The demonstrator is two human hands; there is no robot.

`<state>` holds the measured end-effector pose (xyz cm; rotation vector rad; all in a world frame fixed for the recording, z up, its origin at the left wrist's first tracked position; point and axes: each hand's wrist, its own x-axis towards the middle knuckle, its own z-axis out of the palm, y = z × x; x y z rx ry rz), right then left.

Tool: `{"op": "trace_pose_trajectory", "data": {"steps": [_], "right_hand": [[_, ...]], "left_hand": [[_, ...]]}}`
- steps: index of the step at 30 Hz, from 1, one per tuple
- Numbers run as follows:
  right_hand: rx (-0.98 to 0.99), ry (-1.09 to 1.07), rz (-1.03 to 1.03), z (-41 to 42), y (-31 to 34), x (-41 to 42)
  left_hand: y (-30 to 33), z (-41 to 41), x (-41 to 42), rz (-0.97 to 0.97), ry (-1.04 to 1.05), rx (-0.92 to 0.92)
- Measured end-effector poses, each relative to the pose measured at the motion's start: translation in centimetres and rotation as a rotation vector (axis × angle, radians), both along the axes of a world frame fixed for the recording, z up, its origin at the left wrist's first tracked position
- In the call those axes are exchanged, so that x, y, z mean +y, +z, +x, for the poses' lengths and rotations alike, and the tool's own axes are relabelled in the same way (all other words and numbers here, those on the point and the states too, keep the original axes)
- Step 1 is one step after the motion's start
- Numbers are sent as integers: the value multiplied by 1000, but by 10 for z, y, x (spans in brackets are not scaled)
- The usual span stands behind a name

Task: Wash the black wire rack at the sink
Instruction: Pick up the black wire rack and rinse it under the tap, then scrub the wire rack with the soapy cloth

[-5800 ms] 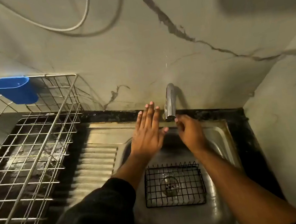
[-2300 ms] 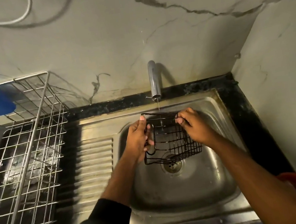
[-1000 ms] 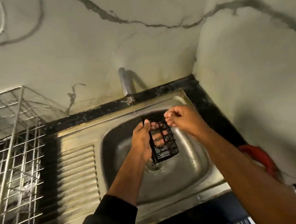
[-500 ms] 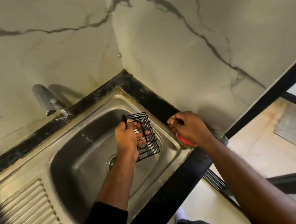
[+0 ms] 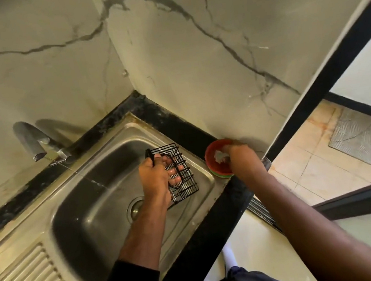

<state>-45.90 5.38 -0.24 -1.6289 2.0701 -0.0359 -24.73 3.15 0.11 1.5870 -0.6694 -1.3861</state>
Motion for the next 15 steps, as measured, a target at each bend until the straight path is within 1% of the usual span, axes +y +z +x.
{"op": "trace_pose_trajectory", "data": {"steps": [1, 5, 8, 10, 11, 13, 15], "right_hand": [[40, 43, 8, 3, 0, 0], [105, 99, 16, 13, -3, -6], [65, 131, -38, 13, -2, -7], [71, 109, -59, 14, 7, -7], [73, 78, -105, 15, 13, -8], [3, 51, -251, 23, 29, -9], [-131, 84, -401, 40, 46, -11]], "left_hand": [[1, 1, 1, 2, -4, -2], [4, 7, 5, 15, -31, -8], [9, 11, 8, 25, -31, -11], [11, 16, 9, 28, -21, -13], [13, 19, 10, 27, -15, -17], [20, 25, 11, 26, -8, -34], [29, 31, 13, 18, 5, -44]]}}
